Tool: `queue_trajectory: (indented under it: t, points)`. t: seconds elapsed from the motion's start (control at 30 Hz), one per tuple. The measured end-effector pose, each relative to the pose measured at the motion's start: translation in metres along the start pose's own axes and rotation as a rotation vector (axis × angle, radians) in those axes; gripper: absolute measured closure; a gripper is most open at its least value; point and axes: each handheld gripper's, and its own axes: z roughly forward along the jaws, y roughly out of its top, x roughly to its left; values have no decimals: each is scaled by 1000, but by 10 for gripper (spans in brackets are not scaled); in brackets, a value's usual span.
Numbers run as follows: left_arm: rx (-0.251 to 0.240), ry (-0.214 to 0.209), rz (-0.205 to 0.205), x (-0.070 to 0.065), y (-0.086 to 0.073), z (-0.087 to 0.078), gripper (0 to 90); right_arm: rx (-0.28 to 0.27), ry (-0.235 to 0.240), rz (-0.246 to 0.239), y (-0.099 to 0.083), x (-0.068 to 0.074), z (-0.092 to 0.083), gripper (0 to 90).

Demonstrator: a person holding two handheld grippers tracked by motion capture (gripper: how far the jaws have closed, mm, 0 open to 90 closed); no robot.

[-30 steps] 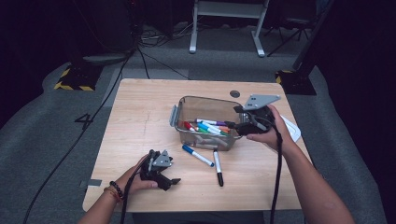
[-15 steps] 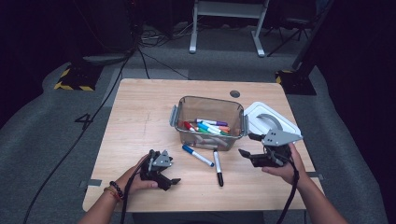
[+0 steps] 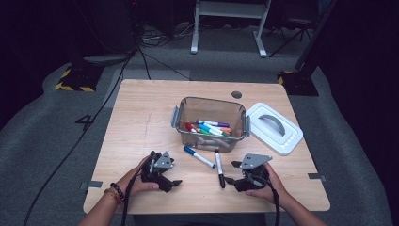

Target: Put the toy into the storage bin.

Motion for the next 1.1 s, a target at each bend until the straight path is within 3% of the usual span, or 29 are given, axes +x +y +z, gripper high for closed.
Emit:
queue_trajectory:
  t: [0.23,0.37,0.5,0.57,0.67,0.8,1.1]
  points:
    - [1,-1,0,0,0,0,135,27,31,15,2,11,23,331]
    - [0,0,0,0,0,0,135,81,2,9,0,12,32,404]
    - [1,0,0,0,0,0,135,99,-34,59,-9,1,28,514]
    - [0,0,0,0,0,0,135,93,-62,93,-14,-7,21,613]
    - [0,0,0,0,0,0,135,85,-73,100,-20,-15,16,726]
    - [0,0,0,0,0,0,135,84,-42,58,-21,-21,15,743]
    - [0,0,0,0,0,0,135,75,-8,47,-20,-29,8,746]
